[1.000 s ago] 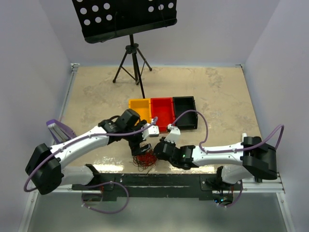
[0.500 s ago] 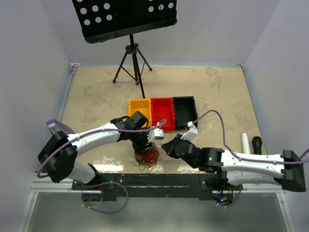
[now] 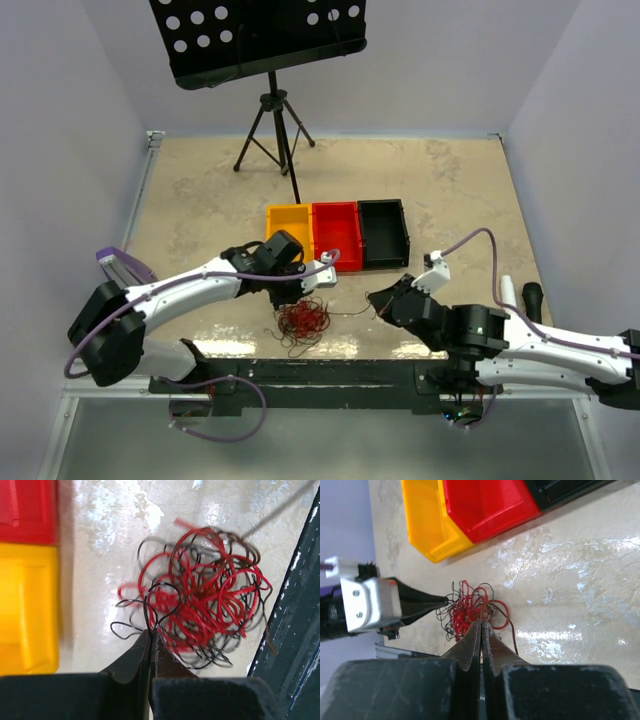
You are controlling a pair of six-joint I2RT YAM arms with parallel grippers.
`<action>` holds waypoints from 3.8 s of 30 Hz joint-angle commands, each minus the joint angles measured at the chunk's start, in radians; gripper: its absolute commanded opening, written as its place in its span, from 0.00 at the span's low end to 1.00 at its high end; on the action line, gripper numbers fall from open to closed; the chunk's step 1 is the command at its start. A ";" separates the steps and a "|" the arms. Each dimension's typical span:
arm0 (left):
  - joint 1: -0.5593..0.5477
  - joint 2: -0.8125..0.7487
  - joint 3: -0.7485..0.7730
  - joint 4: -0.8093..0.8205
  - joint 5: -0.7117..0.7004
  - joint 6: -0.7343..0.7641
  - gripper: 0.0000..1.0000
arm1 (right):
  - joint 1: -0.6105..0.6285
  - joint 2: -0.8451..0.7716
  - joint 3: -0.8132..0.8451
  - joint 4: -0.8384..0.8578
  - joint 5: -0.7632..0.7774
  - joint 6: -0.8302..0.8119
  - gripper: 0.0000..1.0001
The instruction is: Untangle the cables
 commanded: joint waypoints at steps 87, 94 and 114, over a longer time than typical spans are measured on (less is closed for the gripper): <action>-0.227 0.462 0.383 0.412 0.074 -0.239 1.00 | -0.004 -0.030 0.388 -0.443 0.333 0.218 0.00; -0.237 0.543 0.405 0.454 0.143 -0.229 0.79 | -0.006 -0.053 0.400 -0.443 0.347 0.193 0.00; -0.104 -0.114 -0.081 0.060 -0.202 0.109 0.00 | -0.076 -0.110 0.480 -0.443 0.451 0.065 0.00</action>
